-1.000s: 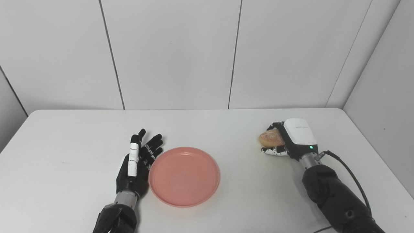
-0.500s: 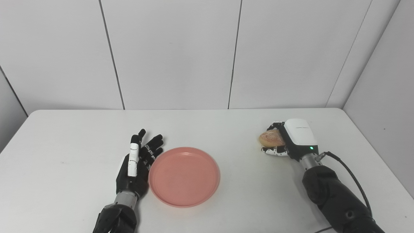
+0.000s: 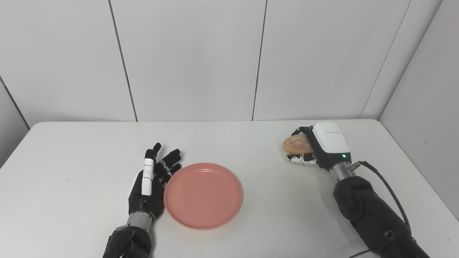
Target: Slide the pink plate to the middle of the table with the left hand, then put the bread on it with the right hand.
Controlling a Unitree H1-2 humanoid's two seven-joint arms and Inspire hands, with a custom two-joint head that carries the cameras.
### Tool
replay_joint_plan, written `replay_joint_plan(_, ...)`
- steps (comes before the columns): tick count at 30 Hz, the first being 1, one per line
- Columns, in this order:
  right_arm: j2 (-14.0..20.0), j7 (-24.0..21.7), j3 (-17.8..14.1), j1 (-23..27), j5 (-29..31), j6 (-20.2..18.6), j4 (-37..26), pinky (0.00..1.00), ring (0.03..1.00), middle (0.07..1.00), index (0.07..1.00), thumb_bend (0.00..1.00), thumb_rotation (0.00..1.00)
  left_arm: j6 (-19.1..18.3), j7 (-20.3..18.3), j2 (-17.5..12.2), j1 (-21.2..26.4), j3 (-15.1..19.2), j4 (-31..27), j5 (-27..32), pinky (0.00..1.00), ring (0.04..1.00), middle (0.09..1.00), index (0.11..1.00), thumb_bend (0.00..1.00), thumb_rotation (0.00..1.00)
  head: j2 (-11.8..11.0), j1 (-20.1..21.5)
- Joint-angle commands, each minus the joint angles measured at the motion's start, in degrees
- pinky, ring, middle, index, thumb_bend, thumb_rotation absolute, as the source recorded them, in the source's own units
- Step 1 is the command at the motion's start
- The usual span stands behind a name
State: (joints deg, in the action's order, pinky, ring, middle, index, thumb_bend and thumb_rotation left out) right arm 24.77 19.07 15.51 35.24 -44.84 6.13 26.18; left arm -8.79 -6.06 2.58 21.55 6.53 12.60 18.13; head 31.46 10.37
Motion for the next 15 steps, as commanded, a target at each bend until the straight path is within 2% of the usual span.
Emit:
replay_joint_plan(1,1.67,-1.13,-1.48,2.03,0.16,-1.68,-3.28,0.16,0.212,0.298,0.479,0.51,0.16,-0.77,1.42,1.23,-1.37,-0.63,1.07,-1.15,0.85,0.842,0.791,1.0,0.81,0.83,0.0,-0.79)
replay_joint_plan(7,1.4,-5.28,-3.37,2.15,2.59,-0.87,-8.39,0.14,0.195,0.286,0.48,0.51,0.16,0.6,2.37,2.74,-1.18,-1.1,2.07,-2.07,0.87,0.842,0.783,1.0,0.8,0.82,-0.44,-5.65)
replay_joint_plan(11,0.14,-10.48,-4.84,1.46,5.0,-3.62,-13.79,0.12,0.17,0.26,0.476,0.5,0.15,2.46,3.59,3.74,-1.18,-1.66,3.18,-3.89,0.87,0.849,0.773,1.0,0.83,0.8,-0.71,-8.49)
replay_joint_plan(15,-1.65,-13.74,-5.24,1.4,5.95,-5.64,-17.7,0.12,0.165,0.252,0.474,0.51,0.15,3.34,4.27,4.66,-1.4,-1.51,3.46,-4.06,0.91,0.86,0.783,1.0,0.88,0.76,-0.76,-9.52)
